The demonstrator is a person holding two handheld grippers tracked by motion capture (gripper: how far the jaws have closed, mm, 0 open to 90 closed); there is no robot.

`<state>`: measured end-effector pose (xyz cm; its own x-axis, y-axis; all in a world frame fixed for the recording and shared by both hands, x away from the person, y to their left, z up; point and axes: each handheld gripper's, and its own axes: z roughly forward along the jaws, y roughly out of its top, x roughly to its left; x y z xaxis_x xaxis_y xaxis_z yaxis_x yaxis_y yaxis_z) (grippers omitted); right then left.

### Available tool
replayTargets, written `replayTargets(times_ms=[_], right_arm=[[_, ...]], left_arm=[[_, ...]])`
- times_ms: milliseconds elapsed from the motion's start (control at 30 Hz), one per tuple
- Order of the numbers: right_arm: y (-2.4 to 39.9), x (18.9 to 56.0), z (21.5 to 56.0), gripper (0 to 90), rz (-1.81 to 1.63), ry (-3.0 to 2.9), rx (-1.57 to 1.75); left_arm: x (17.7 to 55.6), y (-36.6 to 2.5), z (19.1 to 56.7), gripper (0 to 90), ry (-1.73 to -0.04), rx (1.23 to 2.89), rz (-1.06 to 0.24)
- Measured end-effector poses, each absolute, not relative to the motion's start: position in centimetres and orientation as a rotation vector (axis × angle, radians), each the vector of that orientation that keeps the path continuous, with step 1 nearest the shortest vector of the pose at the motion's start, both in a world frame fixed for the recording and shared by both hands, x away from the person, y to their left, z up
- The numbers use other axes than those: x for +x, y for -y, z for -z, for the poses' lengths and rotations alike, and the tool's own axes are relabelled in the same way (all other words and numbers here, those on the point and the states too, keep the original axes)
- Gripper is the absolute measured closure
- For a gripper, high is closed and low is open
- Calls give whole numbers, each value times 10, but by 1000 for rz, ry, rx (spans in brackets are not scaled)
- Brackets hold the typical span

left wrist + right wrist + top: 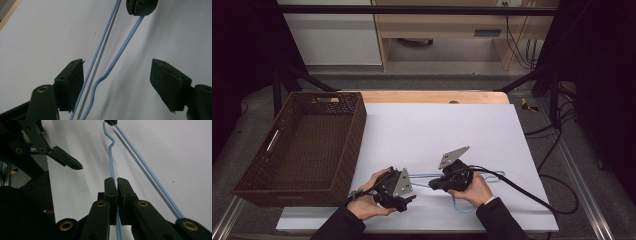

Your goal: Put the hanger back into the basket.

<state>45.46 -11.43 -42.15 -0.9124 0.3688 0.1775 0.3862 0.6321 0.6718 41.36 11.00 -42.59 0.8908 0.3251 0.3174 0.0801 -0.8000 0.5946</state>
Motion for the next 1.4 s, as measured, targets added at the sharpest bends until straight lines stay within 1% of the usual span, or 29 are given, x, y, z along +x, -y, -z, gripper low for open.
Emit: replayTargets(times_ms=[167,200,467,933,1000,1067,1267,1400], right_arm=[[114,455,421,875,1156,2816,-656],[115,455,421,875,1154,2815,-655],[115,455,421,875,1158,2810,-652],[114,455,421,875,1153,2800,-663],[114,455,421,875,1154,2800,-666],[114,455,421,875,1158,2798,-661],[114,455,421,875,1156,2789,-662],[114,455,421,875,1151,2792,-665]], left_arm=[[414,-103,428,319,-255,2477,-585],[414,-99,430,337,-221,2482,-598],[414,-91,433,449,-144,2508,-678],[409,-77,438,640,-38,2549,-782],[409,-76,439,652,-33,2549,-791],[409,-74,439,701,-25,2552,-797],[407,-70,442,794,22,2567,-841],[406,-68,444,814,44,2574,-872]])
